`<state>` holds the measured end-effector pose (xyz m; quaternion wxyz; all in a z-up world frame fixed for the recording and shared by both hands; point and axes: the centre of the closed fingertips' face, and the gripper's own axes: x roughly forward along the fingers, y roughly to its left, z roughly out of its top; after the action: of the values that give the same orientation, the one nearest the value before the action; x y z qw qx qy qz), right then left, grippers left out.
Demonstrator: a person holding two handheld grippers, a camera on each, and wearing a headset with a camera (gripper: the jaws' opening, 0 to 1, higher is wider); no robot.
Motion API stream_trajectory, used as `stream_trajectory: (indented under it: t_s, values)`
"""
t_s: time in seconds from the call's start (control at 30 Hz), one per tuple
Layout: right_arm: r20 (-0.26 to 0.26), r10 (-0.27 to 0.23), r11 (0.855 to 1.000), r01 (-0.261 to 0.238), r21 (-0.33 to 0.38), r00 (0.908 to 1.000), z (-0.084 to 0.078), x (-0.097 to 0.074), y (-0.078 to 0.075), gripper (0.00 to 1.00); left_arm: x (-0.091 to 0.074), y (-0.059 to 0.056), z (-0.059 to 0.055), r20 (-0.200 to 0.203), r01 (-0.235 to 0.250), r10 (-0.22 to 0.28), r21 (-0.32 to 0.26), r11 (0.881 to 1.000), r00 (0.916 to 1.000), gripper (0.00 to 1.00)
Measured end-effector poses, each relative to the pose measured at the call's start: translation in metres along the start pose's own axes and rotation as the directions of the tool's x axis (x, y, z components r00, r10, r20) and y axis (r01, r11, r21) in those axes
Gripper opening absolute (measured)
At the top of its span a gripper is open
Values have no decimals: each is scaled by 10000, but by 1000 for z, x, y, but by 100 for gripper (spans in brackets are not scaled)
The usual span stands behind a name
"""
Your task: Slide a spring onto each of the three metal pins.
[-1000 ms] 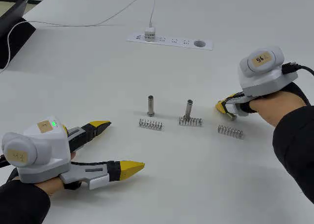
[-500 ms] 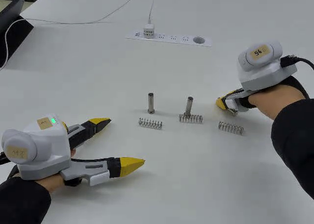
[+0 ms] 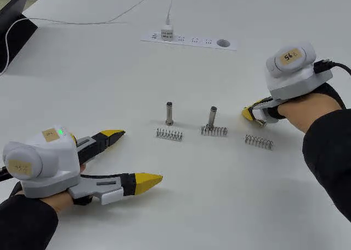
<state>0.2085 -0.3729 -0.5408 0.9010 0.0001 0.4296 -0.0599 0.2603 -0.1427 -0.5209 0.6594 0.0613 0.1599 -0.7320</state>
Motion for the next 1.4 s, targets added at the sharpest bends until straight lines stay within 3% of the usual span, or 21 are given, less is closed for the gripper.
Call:
stream_trajectory:
  t_s: [0.23, 0.87, 1.4]
  values:
    - [196, 41, 9998, -45, 184, 9998, 3, -5, -1, 9, 0, 2, 1, -3, -31, 31, 6, 10000, 10000, 85]
    - [994, -23, 9992, -16, 391, 9950, 12, -39, 3, 9, -1, -3, 9, 67, 13, -14, 199, 9998, 10000, 84]
    - [1278, -100, 9983, 25, 590, 9917, 2, -57, 9, 9, 1, -8, 15, 123, 110, -114, 359, 9993, 9999, 84]
